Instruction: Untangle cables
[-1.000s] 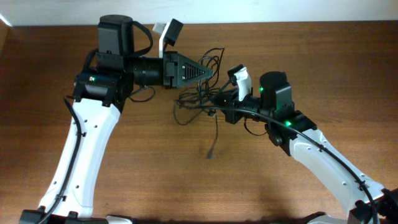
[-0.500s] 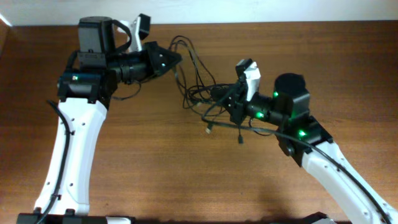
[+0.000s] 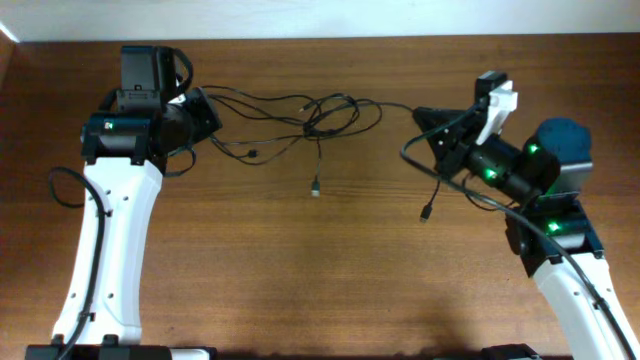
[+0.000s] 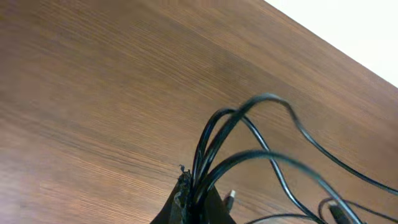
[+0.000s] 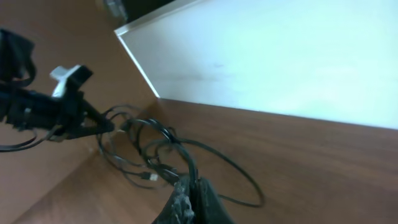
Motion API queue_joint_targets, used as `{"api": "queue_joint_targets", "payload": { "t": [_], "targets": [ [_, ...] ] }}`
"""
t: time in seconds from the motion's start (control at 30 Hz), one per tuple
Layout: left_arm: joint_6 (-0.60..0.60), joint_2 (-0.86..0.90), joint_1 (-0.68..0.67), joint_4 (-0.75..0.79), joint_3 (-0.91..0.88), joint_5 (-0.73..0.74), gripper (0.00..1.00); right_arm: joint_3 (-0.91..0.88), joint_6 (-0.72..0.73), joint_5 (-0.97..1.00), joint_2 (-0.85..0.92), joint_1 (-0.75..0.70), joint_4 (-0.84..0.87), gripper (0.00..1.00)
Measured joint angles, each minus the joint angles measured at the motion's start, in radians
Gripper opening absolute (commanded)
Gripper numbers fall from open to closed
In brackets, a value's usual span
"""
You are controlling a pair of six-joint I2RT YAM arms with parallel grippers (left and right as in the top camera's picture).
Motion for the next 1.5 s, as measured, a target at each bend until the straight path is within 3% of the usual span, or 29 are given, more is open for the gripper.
{"api": "queue_joint_targets", "payload": {
  "t": [0.27,0.57,0.67,0.7,0.73,0.9,1.03,1.07,1.2,1.37,1.5],
  "targets": [
    [0.005,0.0,0.014,-0.003,0.0,-0.059,0.0,0.0,0.012,0.024,-0.002,-0.068,-0.15,0.04],
    [0.007,0.0,0.015,-0.048,0.0,-0.226,0.0,0.0,0.011,0.156,-0.004,-0.116,-0.308,0.05],
    [0.004,0.0,0.017,-0.051,0.0,-0.262,0.0,0.0,0.014,0.223,-0.004,-0.119,-0.334,0.31],
    [-0.005,0.0,0.021,-0.05,0.0,-0.274,0.0,0.0,0.012,0.238,-0.004,-0.121,-0.337,0.49],
    [-0.006,0.0,0.024,-0.05,0.0,-0.271,0.0,0.0,0.015,0.247,-0.004,-0.123,-0.341,0.54],
    [-0.012,0.0,0.026,0.034,0.0,0.039,0.0,0.0,0.014,0.251,-0.004,-0.123,-0.371,0.64],
    [-0.003,0.0,0.025,0.17,-0.001,0.466,0.0,0.0,-0.008,0.137,-0.005,-0.123,-0.367,0.66],
    [0.0,0.0,0.025,0.238,-0.001,0.648,0.0,0.0,-0.039,0.077,-0.005,-0.123,-0.367,0.68],
    [-0.02,0.002,0.025,0.383,-0.002,1.061,0.0,0.0,-0.217,-0.127,-0.006,-0.123,-0.367,0.79],
    [-0.046,0.003,0.025,0.396,-0.002,1.369,0.0,0.0,-0.455,-0.28,-0.007,-0.123,-0.368,0.86],
    [-0.05,0.003,0.021,0.399,-0.002,1.448,0.0,0.0,-0.664,-0.299,0.03,-0.111,-0.37,0.87]
  ]
}}
